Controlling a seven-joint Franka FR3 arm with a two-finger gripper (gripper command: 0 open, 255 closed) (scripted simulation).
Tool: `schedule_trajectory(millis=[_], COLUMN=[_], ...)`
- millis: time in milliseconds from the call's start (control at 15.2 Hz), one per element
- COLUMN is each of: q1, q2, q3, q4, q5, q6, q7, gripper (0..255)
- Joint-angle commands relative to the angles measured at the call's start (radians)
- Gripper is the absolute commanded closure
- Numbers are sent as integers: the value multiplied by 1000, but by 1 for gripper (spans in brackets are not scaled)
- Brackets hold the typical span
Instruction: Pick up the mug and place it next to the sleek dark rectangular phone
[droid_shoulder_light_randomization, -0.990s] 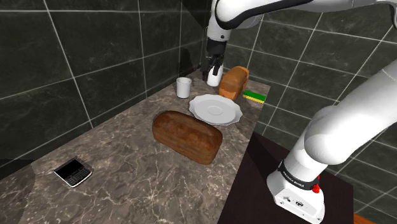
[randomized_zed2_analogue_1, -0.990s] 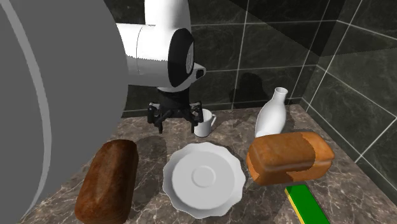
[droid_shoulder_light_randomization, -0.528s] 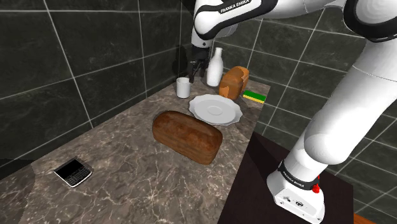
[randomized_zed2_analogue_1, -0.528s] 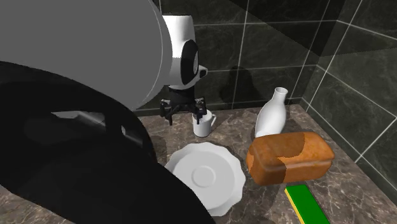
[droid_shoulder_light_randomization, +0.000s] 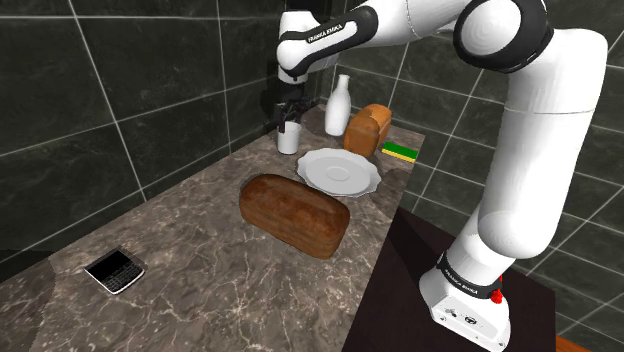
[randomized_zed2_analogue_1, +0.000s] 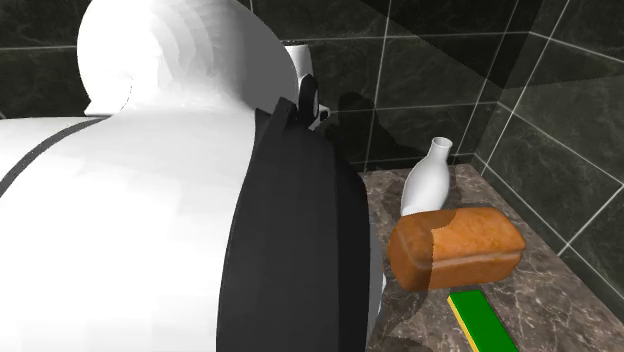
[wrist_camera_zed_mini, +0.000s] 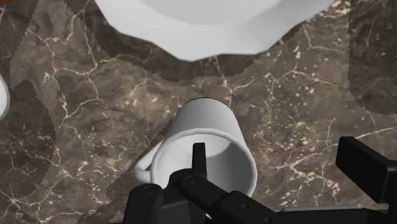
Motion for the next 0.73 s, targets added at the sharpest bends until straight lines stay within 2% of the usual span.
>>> schedule_trajectory(millis=[0, 66, 660], q1=[4, 5, 3], q2=[82, 112, 155], q3=[-2, -3, -6], q4=[90, 124, 85], q5=[-11, -15, -18], q6=[-6, -9, 73], q7=[6, 6, 8], gripper=[0, 0, 0])
